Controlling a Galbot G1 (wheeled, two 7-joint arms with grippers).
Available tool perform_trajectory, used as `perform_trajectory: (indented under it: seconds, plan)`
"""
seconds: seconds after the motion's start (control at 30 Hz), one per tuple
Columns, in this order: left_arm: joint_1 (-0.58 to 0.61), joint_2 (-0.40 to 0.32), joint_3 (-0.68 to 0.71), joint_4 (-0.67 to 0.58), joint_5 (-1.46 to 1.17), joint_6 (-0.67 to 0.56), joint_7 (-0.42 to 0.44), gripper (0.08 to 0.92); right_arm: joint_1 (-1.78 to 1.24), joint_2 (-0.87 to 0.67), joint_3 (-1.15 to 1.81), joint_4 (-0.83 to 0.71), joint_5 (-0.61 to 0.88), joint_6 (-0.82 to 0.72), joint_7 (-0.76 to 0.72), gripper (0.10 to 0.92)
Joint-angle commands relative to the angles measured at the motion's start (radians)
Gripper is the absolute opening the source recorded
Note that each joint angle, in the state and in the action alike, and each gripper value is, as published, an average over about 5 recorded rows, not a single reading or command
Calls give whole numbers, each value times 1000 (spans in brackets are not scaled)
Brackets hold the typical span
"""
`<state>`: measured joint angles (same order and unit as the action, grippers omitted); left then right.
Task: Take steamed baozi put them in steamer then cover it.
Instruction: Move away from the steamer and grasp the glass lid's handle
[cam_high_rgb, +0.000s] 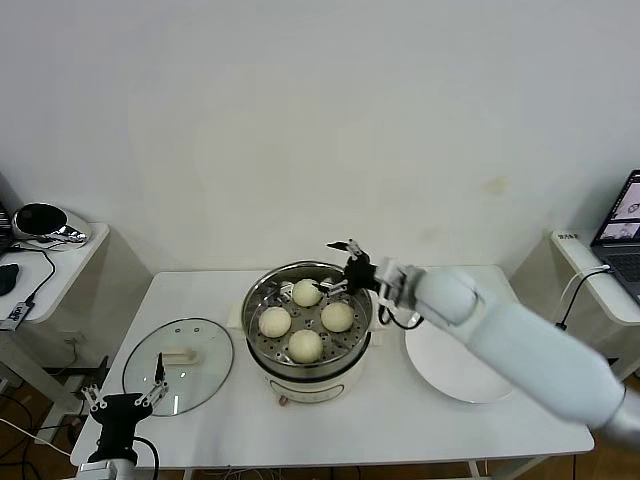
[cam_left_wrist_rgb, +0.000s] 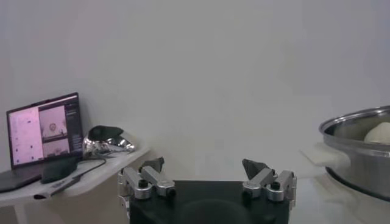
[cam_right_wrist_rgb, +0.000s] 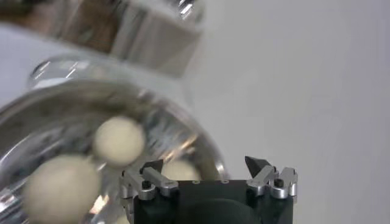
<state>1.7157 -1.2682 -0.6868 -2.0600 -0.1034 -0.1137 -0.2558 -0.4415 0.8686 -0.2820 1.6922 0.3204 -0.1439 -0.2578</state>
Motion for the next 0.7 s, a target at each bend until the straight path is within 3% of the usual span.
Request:
perform_trajectory:
  seconds: [0.03,0.27,0.43,0.7]
  plan:
    - [-29,-8,-16,66,262,31,-103,823,-749,313,855,98,-342,341,99,823]
    - [-46,86,-80,177,809,89,-38,823,-949,554,1061,244,-378,332,101,823]
    - [-67,189,-67,247,943,105,16,823,-1079,595,1116,240,-366,328,202,823]
    - [-222,284,17,503,1255,7,4,823,-1129,605,1237,204,-338,343,319,823]
